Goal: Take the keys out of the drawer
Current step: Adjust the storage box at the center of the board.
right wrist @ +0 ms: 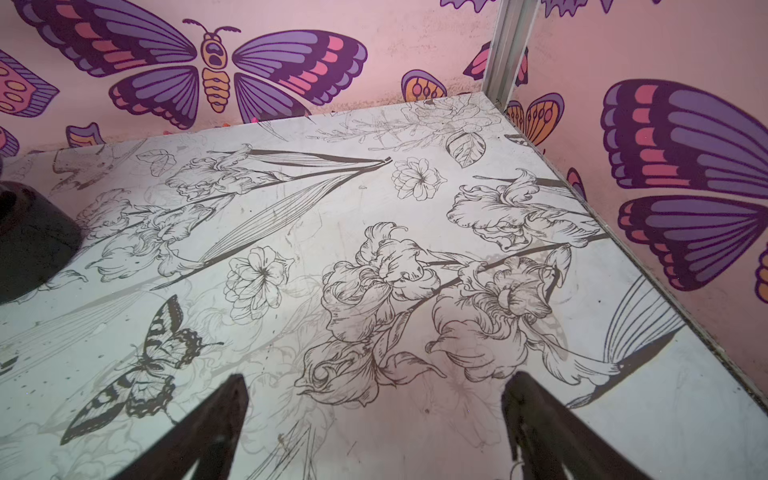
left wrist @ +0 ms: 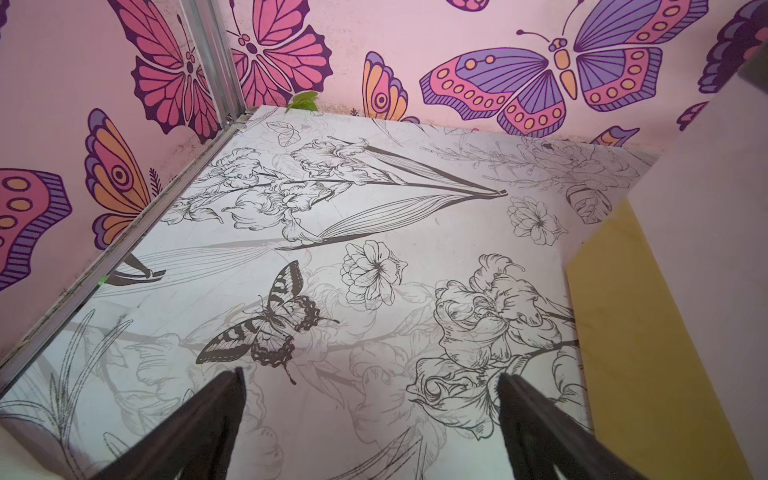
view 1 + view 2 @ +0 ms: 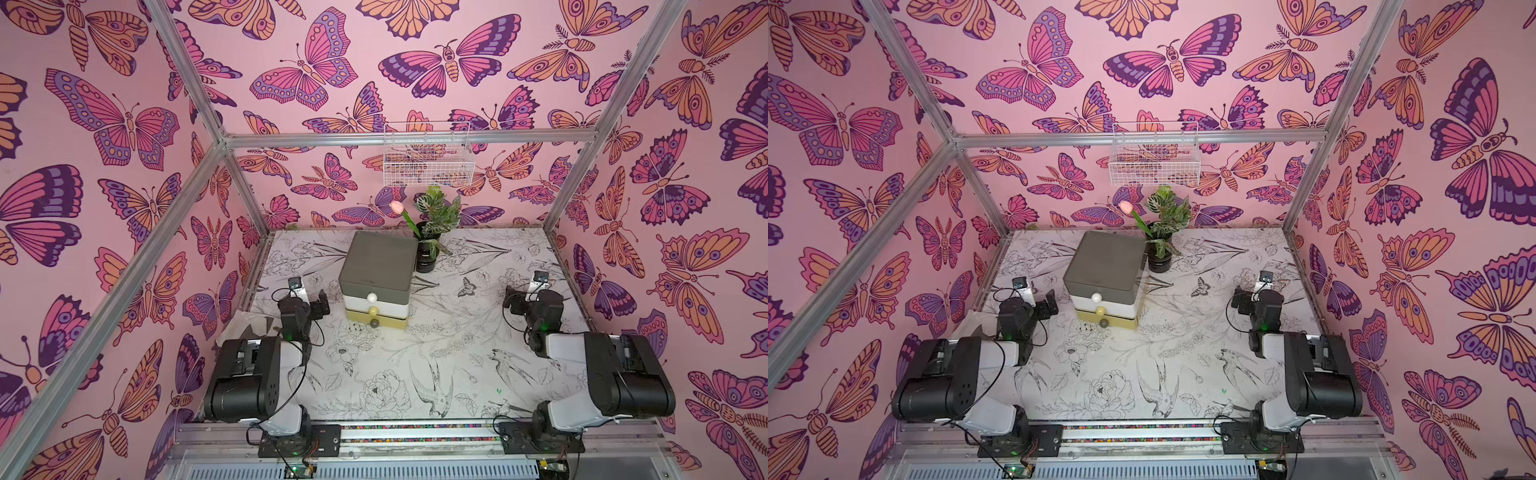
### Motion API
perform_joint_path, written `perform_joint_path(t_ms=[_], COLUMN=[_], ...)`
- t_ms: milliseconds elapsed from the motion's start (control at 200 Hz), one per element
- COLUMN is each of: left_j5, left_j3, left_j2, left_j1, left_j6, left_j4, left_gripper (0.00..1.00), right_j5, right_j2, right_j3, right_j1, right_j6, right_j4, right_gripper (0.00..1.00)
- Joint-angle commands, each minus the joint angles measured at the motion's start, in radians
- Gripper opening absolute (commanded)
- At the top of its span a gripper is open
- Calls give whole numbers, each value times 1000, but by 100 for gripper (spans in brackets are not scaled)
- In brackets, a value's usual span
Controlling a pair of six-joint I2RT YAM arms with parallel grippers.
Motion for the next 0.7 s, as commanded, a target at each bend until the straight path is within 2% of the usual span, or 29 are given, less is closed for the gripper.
perform_joint_path(t_ms=[0,696], left_j5=[-15,-15], left_j3=[-11,-12], left_j2=[7,16], left_j1=[-13,-14], left_j6=[17,21], left_j4=[13,31], left_gripper=[100,100], right_j5=[-10,-9], right_j2=[-11,-8], right_j3=[-2,4], right_j1=[-5,-6], right_j6=[7,9], right_j4=[-2,-7], right_gripper=[99,99])
